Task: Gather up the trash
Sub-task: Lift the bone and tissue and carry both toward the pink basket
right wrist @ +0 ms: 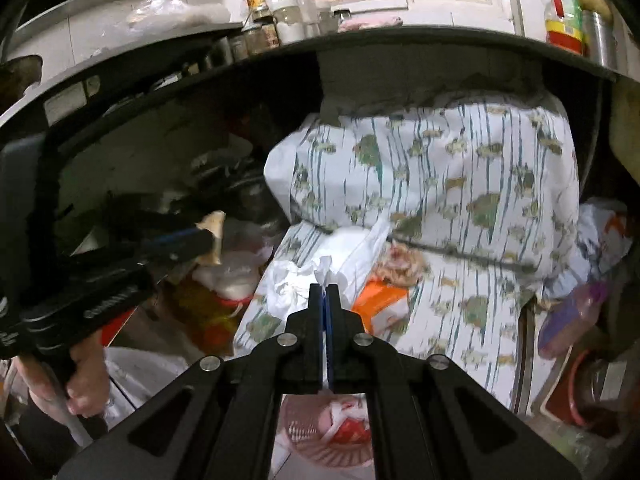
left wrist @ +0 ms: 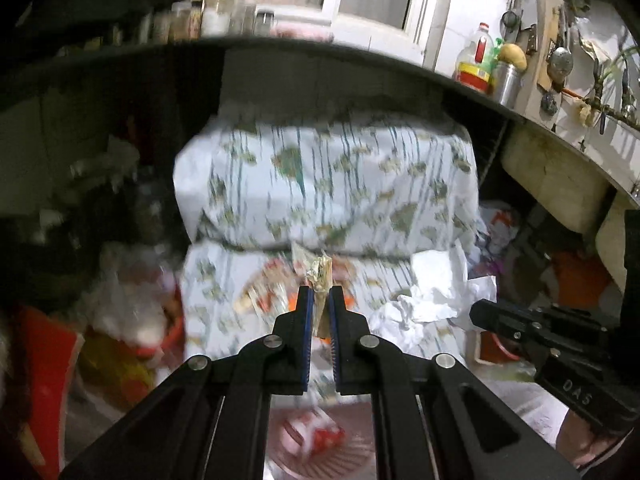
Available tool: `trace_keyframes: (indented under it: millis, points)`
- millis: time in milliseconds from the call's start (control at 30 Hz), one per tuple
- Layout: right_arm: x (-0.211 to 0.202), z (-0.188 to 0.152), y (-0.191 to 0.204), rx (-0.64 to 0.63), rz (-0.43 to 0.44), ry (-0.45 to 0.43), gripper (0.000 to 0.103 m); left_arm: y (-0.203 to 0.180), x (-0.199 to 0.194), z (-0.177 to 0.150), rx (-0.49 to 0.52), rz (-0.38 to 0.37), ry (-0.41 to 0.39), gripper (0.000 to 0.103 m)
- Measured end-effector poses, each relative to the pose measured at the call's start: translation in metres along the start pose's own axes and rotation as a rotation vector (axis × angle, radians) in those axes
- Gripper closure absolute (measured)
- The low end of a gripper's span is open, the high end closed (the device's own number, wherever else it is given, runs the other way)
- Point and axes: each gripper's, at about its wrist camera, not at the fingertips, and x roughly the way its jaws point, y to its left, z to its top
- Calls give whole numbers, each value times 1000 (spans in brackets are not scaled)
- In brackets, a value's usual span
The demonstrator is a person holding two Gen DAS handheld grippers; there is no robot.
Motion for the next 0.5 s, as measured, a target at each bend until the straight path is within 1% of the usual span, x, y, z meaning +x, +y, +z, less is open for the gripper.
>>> trace_keyframes:
  millis: [67,133,200,367,500]
  points:
    - [-2,-12,2,2,-8,0,102,-2,10,-14,2,2,41,94]
    - [5,-26,0,15,-18,27,102,-4,24,-28,15,20,89,94]
    - [15,-38,-5,46,-18,60,102,-3,33,-40,12,24,121,94]
    - [39,-62,-12,65,-63,112,102,13,64,-70,-36,37,233,94]
    - [65,-82,-21,101,-52,188,102,23,90,-86,-41,38,325,94]
